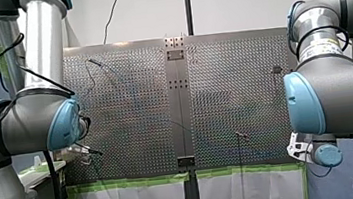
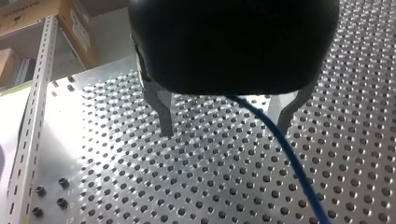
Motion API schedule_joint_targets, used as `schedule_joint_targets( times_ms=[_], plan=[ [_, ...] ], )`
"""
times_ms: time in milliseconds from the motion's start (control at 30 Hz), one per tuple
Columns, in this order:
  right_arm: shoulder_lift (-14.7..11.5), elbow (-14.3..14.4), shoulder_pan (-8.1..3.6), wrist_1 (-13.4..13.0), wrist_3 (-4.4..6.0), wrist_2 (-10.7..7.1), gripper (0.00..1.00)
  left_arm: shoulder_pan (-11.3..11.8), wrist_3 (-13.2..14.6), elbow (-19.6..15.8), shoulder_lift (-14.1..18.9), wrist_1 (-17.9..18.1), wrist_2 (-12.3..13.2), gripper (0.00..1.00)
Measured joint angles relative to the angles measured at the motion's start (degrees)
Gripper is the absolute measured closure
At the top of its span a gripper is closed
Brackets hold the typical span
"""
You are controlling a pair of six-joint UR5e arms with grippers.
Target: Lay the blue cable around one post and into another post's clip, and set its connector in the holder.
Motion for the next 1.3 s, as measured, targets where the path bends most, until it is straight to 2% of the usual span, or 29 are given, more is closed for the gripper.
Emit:
schedule_joint_targets(
  times_ms=[167, 300, 500, 733, 933, 1167, 1300],
  plan=[
    [0.0, 0.0, 0.2, 0.1, 0.01, -0.04, 1.0, -0.1, -0.7, 0.0, 3.1, -3.1, 2.7, 0.0],
    [0.0, 0.0, 0.3, 0.3, 0.0, -0.05, 1.0, -0.1, -0.8, 0.0, 5.3, -5.2, 3.8, 0.0],
    [0.0, 0.0, 0.38, 0.6, -0.14, 0.02, 1.0, -0.1, 0.4, 0.4, 8.9, -6.8, 3.9, 0.0],
    [0.0, -0.4, 0.85, 1.0, -0.66, 0.07, 1.0, 0.3, 3.5, 3.5, 12.4, -10.0, 3.9, 0.0],
    [0.0, -0.6, 1.22, 2.1, -1.1, 0.18, 1.0, 0.5, 4.1, 5.6, 14.6, -13.2, 3.8, 0.0],
    [0.0, -0.8, 1.61, 2.6, -1.15, 0.21, 1.0, 0.8, 4.3, 5.9, 18.1, -16.8, 3.6, 0.0],
    [0.0, -0.9, 1.85, 2.7, -1.15, 0.23, 1.0, 0.7, 5.5, 5.8, 19.9, -19.0, 3.8, 0.0]
  ],
)
